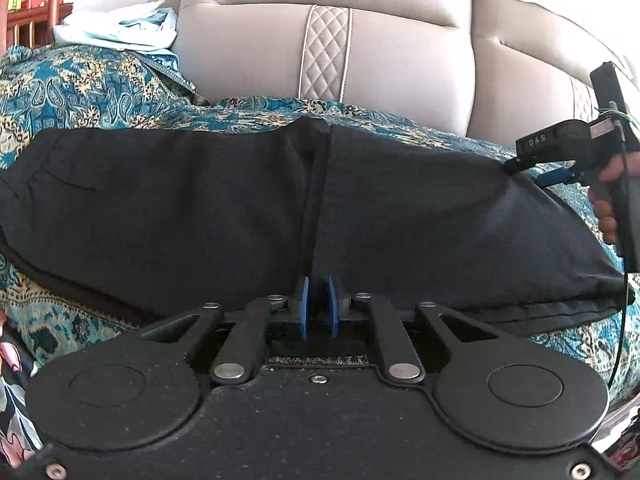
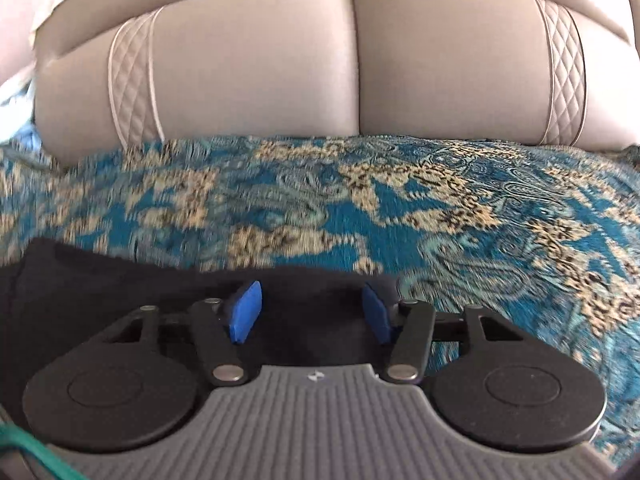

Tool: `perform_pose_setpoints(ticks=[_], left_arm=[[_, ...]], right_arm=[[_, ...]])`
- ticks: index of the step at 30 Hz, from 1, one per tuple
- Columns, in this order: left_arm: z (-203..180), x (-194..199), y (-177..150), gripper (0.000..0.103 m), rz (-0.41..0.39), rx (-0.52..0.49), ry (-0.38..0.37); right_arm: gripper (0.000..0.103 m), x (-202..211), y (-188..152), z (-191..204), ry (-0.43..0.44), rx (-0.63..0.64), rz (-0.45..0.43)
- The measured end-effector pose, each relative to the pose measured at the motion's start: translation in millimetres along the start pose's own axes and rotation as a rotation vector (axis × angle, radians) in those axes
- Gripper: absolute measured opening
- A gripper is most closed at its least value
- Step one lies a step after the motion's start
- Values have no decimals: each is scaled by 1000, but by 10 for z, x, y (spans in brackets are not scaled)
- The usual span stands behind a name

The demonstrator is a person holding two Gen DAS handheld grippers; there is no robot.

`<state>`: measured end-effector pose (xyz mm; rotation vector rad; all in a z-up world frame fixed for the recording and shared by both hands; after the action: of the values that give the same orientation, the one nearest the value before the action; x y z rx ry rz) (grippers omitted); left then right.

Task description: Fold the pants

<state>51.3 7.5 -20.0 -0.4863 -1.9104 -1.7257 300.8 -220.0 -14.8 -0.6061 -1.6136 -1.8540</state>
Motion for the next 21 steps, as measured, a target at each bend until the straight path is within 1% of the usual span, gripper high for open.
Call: perform_pose_setpoints(ticks=[3, 5, 7, 11, 13, 15, 17, 19, 21], left_arm=[[14, -6, 0, 12, 0, 6, -3], [33, -11, 2, 12, 5, 13, -8], [45, -17, 3, 12, 8, 21, -14], [60, -23, 2, 12, 9, 21, -15], [59, -25, 3, 12, 12, 23, -16], [63, -33, 9, 12, 17, 28, -18], [71, -37, 12, 12, 20, 32, -21], [75, -42, 17, 12, 23, 33, -20], [75, -42, 19, 12, 24, 35, -18]], right_arm=[[72, -97, 39, -37, 1, -27, -20], [75, -92, 36, -34, 1, -44, -35], [77, -8, 9, -7, 9, -55, -66], [82, 259, -74, 101, 27, -21, -130], [87, 416, -177, 163, 48, -7, -160], [87, 589, -351, 222, 67, 5, -190], [88, 751, -519, 272, 65, 9, -209], [88, 888, -667, 316, 62, -4, -226], [89, 1012, -817, 379, 82, -10, -247]])
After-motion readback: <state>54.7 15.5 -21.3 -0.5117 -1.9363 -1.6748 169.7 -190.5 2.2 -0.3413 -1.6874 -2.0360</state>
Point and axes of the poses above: each gripper's, at about its wrist camera, not at the fingertips, and x roughly against the way its jaws point, z to its left, y to its top, the point moved 7 cm from there along -x, roughly the way its jaws point, and after that the axes turned 4 degrees about -x, right-handed, at the moved point
